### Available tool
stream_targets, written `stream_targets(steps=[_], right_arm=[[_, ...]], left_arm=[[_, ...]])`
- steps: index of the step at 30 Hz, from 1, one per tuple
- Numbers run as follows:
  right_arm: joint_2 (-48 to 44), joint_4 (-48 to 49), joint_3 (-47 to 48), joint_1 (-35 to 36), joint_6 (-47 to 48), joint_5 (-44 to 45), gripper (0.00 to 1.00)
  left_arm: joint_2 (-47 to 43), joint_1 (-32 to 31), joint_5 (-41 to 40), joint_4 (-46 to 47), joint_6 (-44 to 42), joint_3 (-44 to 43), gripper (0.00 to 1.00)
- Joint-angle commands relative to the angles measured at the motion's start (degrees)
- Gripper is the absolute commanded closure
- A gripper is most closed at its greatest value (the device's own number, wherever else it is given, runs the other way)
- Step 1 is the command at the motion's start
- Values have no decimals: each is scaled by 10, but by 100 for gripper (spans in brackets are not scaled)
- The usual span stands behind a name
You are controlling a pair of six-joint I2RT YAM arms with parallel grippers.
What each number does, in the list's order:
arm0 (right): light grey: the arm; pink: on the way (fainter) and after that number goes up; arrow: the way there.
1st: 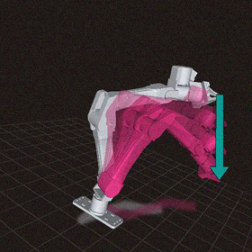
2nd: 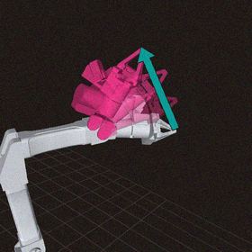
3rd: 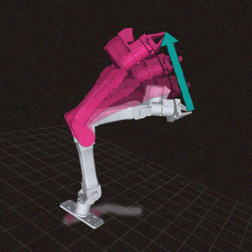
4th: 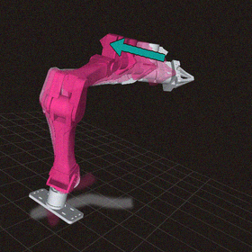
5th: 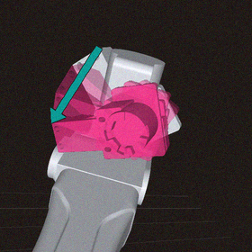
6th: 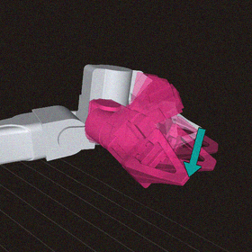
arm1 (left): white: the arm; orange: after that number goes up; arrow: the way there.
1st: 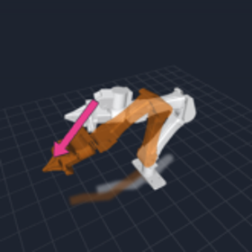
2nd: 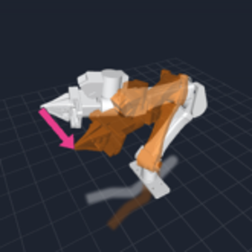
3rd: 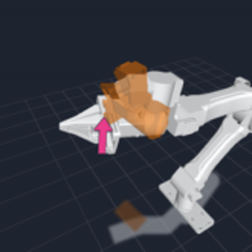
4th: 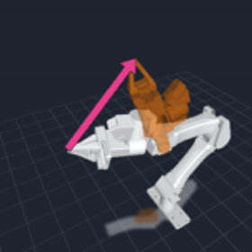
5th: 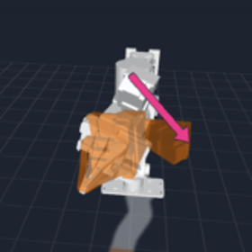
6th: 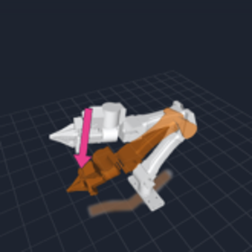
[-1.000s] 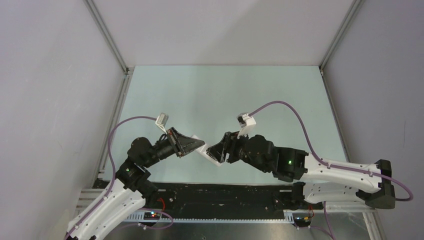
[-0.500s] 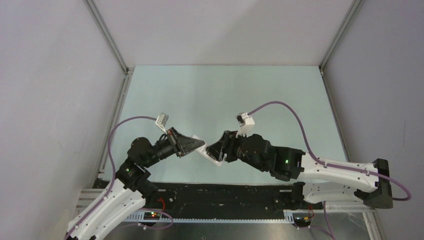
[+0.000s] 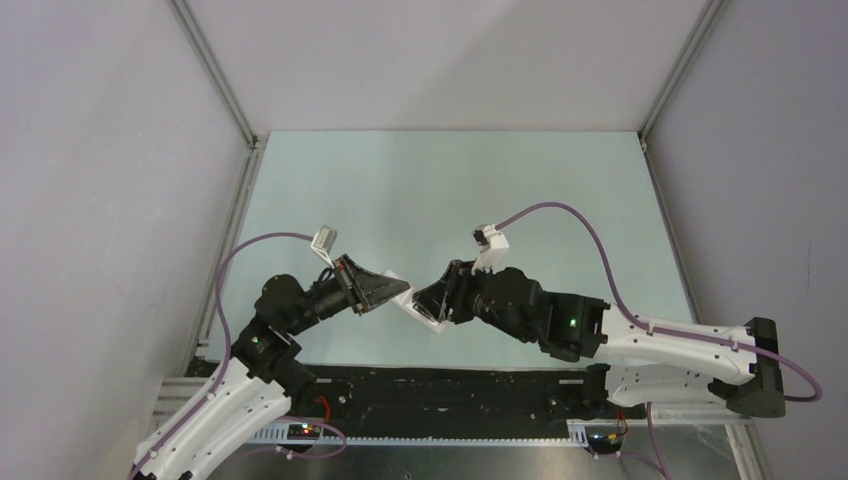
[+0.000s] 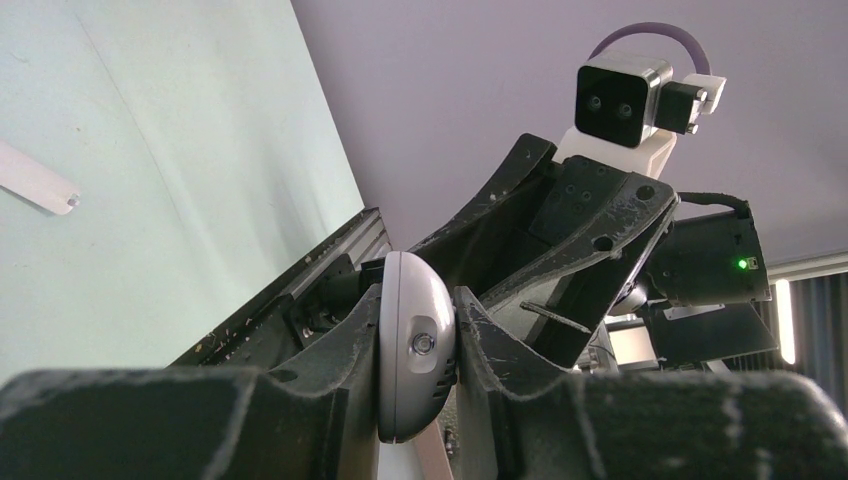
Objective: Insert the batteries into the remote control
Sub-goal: Load the battery into the remote control.
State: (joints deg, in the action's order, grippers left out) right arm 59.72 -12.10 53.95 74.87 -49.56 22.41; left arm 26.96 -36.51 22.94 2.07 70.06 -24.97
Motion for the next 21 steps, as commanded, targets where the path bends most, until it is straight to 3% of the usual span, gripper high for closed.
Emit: stream_targets(steps=[1,21], right_arm=[[1,8,20,-4,-13,5,52],[5,-8,20,-8,-16,-5,62]], left_arm=[[-5,-2,7,26,-4,-4,97],[-4,-2,5,26,-4,-9,97]])
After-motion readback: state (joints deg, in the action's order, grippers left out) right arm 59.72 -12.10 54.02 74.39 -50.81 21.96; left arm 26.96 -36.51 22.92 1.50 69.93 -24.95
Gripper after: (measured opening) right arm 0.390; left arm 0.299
